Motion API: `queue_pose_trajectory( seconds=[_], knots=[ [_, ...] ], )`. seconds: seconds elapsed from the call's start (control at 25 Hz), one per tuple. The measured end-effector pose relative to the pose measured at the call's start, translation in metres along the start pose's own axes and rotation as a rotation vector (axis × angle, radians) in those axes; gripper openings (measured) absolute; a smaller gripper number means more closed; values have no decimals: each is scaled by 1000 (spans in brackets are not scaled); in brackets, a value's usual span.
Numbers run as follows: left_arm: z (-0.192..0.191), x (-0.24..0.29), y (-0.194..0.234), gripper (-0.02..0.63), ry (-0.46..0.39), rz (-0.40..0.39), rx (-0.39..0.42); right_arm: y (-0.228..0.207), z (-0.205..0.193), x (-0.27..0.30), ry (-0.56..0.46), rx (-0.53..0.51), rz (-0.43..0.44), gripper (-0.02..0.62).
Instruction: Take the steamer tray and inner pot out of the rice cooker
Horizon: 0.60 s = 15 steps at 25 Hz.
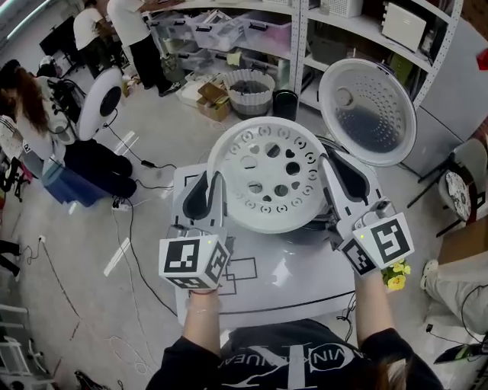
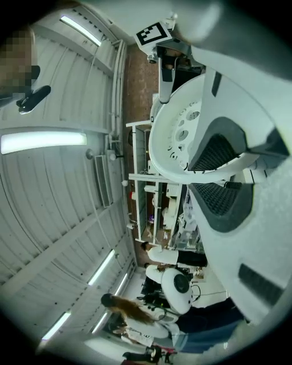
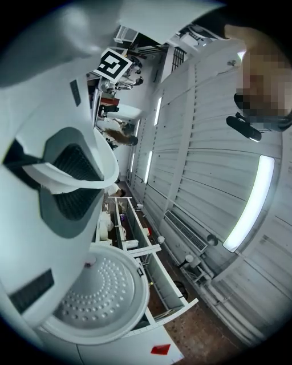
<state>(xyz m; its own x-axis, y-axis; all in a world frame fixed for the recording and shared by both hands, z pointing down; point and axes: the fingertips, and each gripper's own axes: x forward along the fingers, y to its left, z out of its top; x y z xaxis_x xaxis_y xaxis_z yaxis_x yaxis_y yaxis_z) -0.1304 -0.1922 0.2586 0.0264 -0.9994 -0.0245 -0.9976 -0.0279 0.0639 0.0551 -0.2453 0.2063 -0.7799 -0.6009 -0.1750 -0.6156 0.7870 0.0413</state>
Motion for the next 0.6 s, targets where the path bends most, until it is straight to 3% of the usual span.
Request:
queue_pose_trajectory(
  seconds=[0.36, 0.6],
  knots=[
    [-25, -69, 75, 57, 27, 213, -3, 81, -41, 36, 52, 114, 138, 37],
    [-55, -107, 114, 57, 68, 292, -78, 127, -67, 55, 115, 163, 207, 35]
  ],
)
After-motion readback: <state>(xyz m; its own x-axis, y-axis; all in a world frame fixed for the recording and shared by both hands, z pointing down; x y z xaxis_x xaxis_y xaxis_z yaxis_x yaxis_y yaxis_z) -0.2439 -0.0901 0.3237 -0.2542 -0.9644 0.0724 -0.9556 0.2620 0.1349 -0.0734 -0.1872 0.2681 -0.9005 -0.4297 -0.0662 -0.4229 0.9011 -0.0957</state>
